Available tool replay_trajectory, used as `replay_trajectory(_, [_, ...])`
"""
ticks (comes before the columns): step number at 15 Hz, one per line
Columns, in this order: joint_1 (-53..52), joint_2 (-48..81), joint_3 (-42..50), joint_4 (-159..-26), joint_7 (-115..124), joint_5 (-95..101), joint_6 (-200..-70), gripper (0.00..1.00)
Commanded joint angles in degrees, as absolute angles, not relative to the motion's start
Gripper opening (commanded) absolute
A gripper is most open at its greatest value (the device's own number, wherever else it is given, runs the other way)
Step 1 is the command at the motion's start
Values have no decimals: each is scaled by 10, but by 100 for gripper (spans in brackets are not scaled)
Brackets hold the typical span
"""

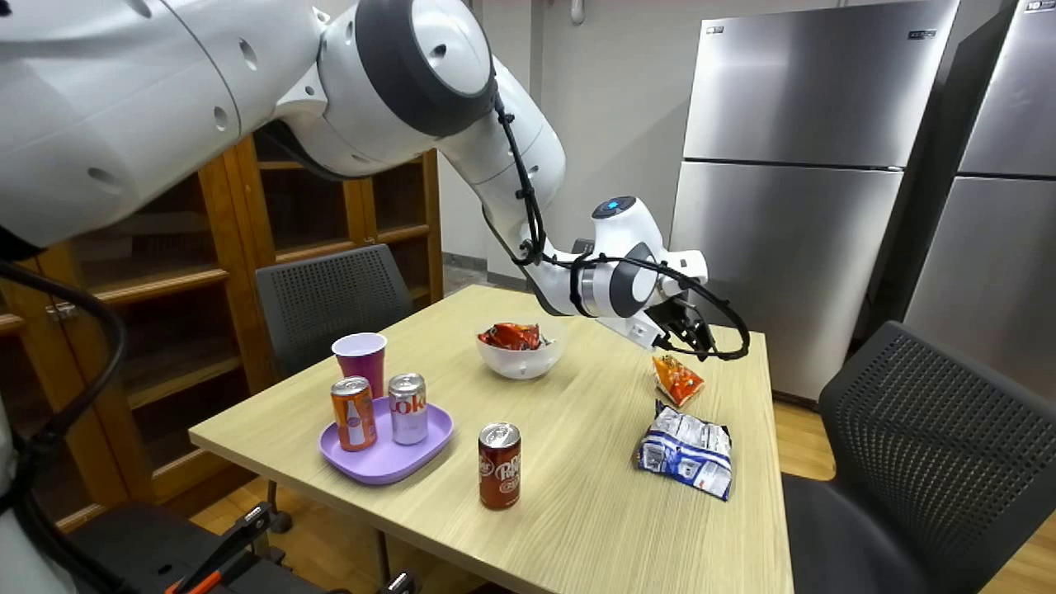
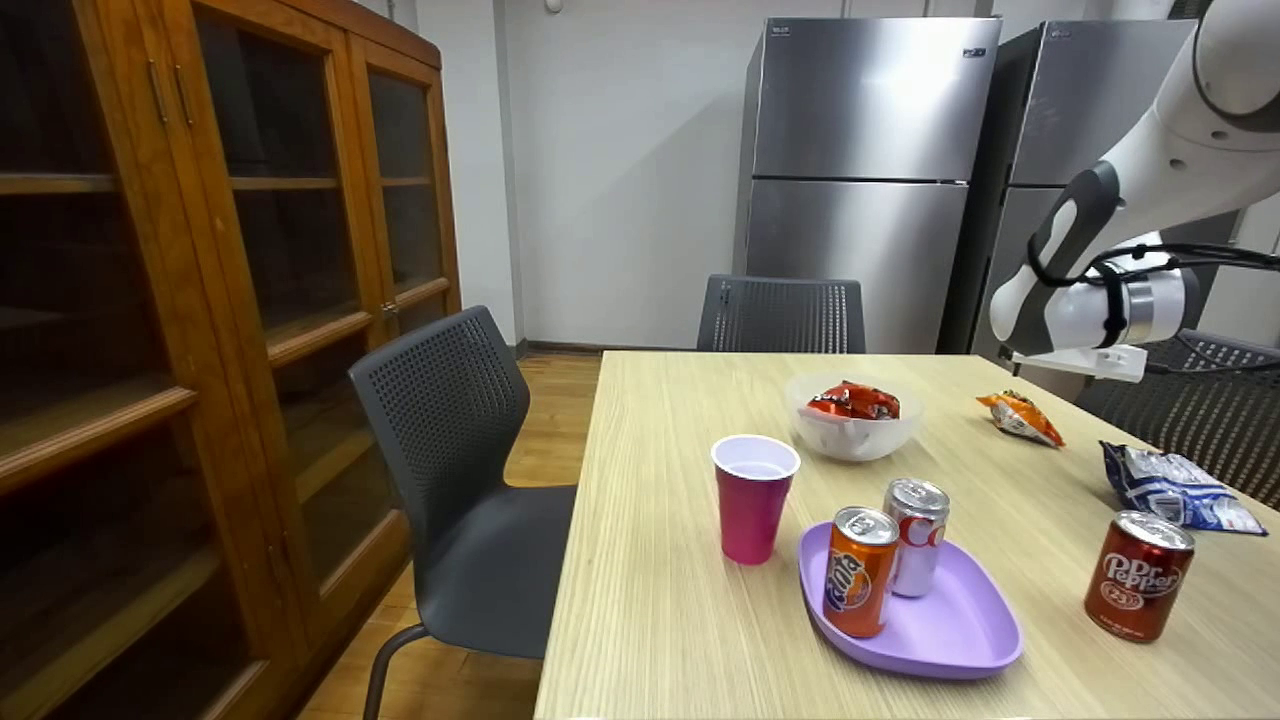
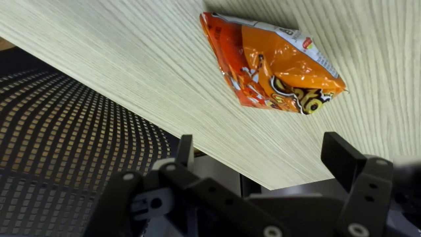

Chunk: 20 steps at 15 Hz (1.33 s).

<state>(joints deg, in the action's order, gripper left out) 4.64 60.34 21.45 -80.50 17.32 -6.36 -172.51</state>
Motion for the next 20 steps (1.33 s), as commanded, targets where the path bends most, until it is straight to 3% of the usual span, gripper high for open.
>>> replay_trajectory(1, [78,633,188,-740,151,-57,-1684,100])
replay_trajectory(20, [93,706,190,-629,157,-45,-1618,100])
